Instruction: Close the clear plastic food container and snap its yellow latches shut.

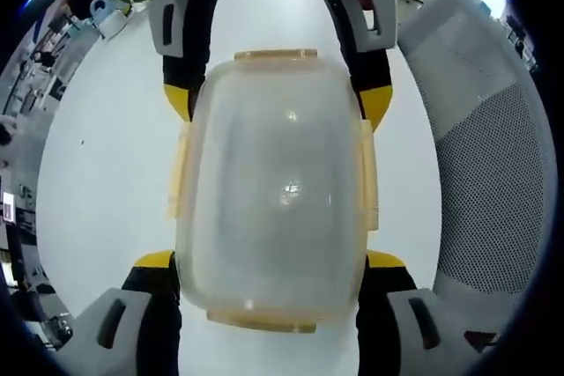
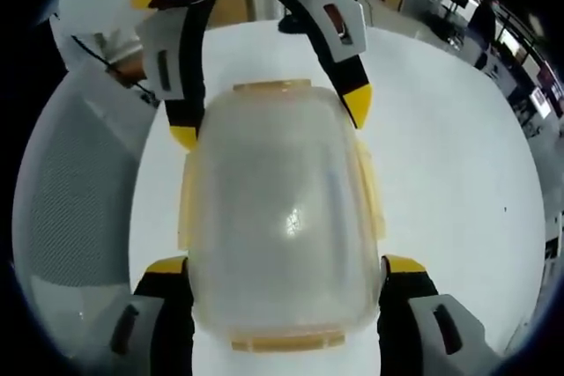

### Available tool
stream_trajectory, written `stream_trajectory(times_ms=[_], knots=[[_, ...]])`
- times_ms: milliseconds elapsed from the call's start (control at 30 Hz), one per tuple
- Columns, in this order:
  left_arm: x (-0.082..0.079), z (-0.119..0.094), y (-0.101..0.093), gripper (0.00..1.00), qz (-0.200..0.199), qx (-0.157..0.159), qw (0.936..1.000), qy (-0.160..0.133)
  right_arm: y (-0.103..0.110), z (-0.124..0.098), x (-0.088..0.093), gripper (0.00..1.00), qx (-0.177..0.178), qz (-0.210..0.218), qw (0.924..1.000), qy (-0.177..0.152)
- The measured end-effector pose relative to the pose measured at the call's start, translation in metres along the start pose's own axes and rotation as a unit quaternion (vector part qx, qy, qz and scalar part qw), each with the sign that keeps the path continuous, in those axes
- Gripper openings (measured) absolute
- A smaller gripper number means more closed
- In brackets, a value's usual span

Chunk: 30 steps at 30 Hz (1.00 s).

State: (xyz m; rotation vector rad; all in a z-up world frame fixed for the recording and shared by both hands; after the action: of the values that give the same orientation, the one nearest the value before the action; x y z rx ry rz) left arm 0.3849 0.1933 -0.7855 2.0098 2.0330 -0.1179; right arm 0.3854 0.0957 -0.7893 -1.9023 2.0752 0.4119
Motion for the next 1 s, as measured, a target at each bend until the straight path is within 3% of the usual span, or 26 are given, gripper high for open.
stream_trajectory(times_ms=[1000], knots=[[-0.002,0.005,0.037,0.83,0.003,0.001,1.0000,0.000,-0.037,0.000,-0.003,0.88,0.004,0.005,1.0000,0.002]])
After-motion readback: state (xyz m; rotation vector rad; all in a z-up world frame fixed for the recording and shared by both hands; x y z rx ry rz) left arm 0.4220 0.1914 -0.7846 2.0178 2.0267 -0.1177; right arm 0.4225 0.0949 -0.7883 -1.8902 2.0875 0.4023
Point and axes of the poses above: the point that each gripper's makers call its tool centre point, and the gripper's own axes: z roughly forward along the fingers, y roughly to its left, x roughly out of its underside, the point moved 4 cm from there along -z, roughly backward along the fingers
